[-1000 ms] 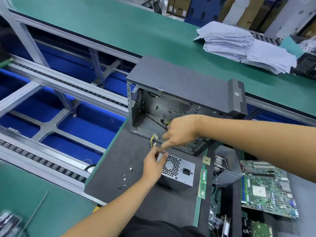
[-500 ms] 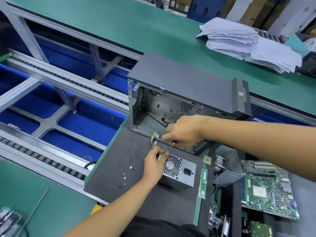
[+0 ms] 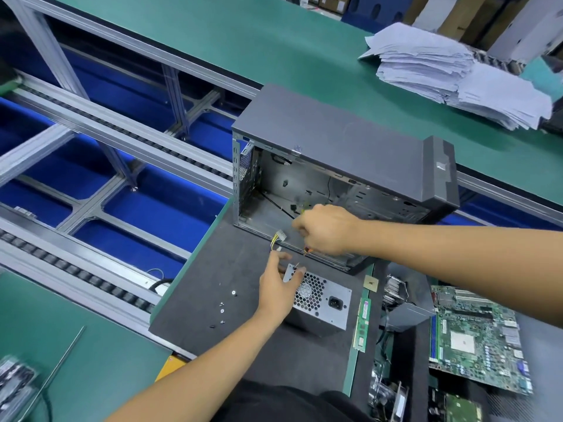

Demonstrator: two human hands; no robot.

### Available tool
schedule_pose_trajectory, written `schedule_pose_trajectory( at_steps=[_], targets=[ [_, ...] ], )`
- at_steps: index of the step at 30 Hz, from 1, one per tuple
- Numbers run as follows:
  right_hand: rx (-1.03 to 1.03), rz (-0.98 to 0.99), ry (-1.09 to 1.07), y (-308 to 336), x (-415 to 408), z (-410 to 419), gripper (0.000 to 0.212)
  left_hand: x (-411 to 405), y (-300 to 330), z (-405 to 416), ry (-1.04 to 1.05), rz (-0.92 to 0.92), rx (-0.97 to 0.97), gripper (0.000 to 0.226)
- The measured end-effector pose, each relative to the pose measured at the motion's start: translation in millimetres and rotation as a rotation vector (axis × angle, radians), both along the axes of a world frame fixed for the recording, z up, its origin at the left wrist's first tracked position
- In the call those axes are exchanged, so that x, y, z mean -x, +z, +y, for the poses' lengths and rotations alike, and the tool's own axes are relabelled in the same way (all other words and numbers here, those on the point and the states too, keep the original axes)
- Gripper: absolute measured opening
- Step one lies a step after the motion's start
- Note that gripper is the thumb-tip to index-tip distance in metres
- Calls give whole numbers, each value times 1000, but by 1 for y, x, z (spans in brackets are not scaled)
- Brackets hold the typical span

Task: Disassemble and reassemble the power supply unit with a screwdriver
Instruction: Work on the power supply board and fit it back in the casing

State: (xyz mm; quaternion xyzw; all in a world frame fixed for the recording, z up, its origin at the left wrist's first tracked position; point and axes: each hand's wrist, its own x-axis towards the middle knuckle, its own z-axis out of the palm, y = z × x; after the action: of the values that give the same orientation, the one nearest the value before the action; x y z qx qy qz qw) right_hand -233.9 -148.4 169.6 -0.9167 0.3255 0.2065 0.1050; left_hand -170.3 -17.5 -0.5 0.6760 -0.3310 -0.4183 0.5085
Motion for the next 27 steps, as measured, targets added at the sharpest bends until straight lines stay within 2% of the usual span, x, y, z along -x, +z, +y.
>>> schedule_pose_trajectory(
  at_steps=[2, 3, 5, 7, 9, 12, 13, 15, 17, 18, 19, 21, 24, 26, 27],
  targets=[
    [-56, -56, -265, -4, -4, 2, 26, 0, -1, 1, -16, -36, 36, 15],
    [-84, -86, -313, -4, -4, 1, 26, 1, -2, 2, -20, -36, 50, 16],
    [-126, -134, -235, 1, 0, -1, 21, 1, -3, 3, -8, -10, 47, 24],
    [-124, -73, 45, 10, 7, -3, 17, 0, -5, 2, -4, 28, 30, 28],
    [-74, 108, 411, 20, 12, -4, 22, 0, -5, 1, -11, 55, 18, 30],
    [102, 317, 881, 31, 11, -14, 28, -1, -5, 2, -21, 63, 25, 28],
    [195, 323, 1045, 33, 10, -17, 31, -1, -5, 2, -21, 66, 30, 28],
    [325, 177, 1318, 35, 8, -19, 31, -1, -5, 2, -17, 47, 42, 22],
    [327, 67, 1436, 32, 5, -17, 27, -1, -3, 3, -9, 23, 31, 19],
    [300, 55, 1442, 28, 5, -16, 27, -1, -2, 2, -1, 33, 20, 25],
    [268, 64, 1373, 25, 6, -13, 26, -2, -1, 2, 12, 55, 10, 34],
    [188, 68, 1072, 18, 7, -10, 21, -2, -2, 1, 33, 79, -12, 47],
    [48, 47, 401, 8, 7, -2, 6, 0, -4, 0, 41, 106, -33, 56],
    [-123, -39, -121, 5, 1, 1, 13, 0, -6, 0, 45, 107, -31, 51],
    [-190, -66, -296, 4, -1, 2, 13, 0, -6, 1, 38, 103, -26, 47]
  ],
)
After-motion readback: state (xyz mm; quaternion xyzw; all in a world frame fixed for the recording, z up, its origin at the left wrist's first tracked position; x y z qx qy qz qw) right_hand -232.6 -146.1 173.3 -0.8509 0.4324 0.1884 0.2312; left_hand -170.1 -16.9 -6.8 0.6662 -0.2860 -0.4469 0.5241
